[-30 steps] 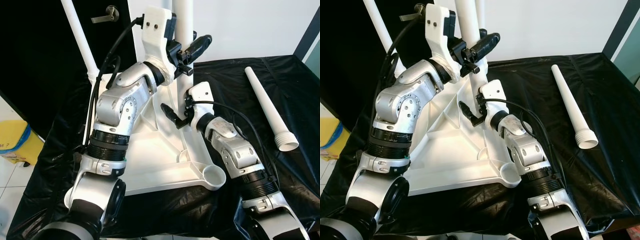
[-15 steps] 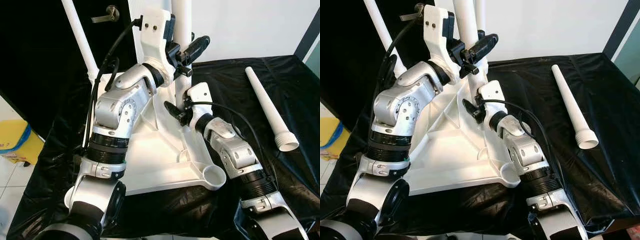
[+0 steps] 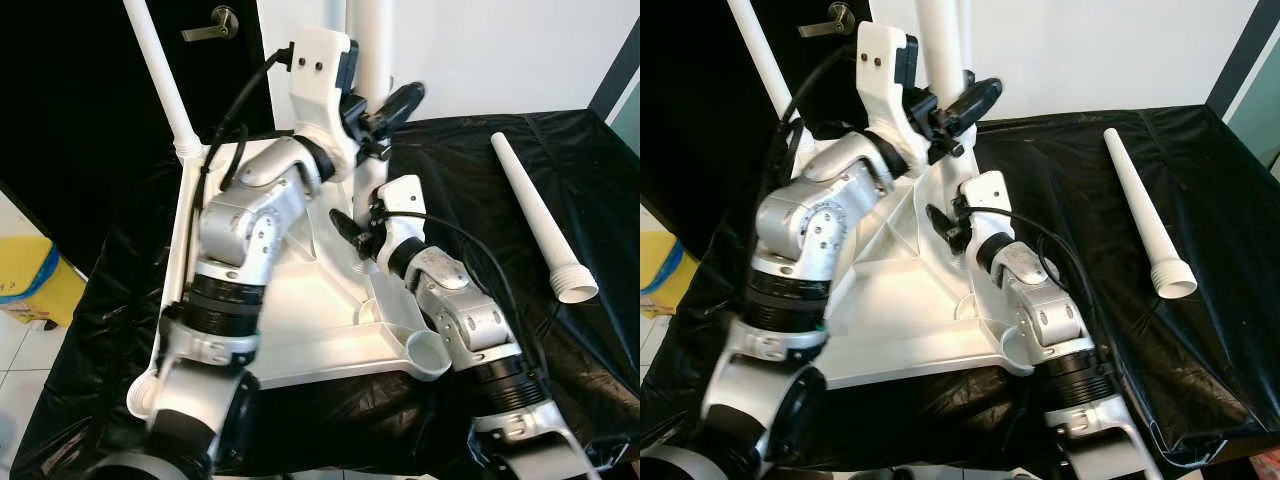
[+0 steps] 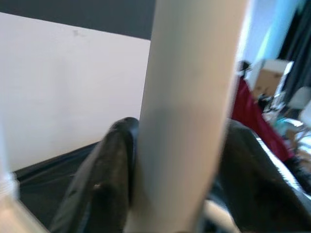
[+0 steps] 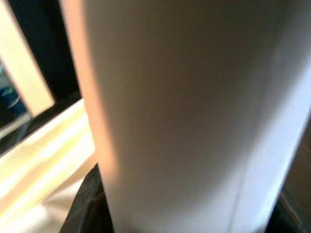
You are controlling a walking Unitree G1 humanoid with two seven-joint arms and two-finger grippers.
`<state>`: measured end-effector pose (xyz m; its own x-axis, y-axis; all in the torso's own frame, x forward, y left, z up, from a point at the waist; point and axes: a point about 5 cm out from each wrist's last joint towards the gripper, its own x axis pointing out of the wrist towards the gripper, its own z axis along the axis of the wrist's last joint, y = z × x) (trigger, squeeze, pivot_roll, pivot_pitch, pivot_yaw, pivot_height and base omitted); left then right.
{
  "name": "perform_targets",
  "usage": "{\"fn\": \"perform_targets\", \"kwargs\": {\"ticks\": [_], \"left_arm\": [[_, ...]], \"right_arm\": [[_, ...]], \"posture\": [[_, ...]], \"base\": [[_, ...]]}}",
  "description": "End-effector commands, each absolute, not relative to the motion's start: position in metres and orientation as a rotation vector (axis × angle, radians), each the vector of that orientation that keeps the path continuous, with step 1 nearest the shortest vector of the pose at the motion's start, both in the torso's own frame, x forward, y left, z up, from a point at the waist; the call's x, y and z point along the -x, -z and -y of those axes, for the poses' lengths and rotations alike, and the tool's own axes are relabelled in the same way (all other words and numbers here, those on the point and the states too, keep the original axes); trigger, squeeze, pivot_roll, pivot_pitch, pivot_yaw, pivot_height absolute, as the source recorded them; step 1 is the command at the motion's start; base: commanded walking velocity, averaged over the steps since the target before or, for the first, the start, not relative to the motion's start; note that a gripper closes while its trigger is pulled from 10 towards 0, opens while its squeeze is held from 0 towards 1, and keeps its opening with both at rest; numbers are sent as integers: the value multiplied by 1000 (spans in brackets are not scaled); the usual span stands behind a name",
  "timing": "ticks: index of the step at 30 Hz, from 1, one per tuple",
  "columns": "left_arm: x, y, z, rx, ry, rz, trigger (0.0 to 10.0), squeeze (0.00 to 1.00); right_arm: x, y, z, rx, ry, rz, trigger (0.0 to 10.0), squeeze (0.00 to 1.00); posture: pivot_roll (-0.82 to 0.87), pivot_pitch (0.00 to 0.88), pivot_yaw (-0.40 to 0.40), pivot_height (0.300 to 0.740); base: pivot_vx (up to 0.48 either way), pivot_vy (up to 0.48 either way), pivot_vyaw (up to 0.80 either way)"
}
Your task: Building children table
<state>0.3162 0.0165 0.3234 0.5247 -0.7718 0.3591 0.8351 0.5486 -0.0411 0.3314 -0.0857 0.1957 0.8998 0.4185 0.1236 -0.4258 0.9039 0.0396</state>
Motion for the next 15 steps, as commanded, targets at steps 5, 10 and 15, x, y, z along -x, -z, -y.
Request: {"fn": "perform_targets", "kwargs": {"ticks": [5,10,15], "left_arm": [[-307,-334,-11,198,1004,392,10000,0],[-306,-330,-18,201,982,400,10000,0],[-306,-322,-26,203,933,400,10000,0]], "right_arm": [[-338,-186,106,-128,-299,33,10000,0],[-338,-180,113,-211,-238,8,10000,0],[-337,-179,116,-223,-204,25,10000,0]], "posture": [[-34,44,18,740],[-32,30,12,740],[-37,23,11,740]], "base": [[0,0,0],[0,0,0],[0,0,0]]}}
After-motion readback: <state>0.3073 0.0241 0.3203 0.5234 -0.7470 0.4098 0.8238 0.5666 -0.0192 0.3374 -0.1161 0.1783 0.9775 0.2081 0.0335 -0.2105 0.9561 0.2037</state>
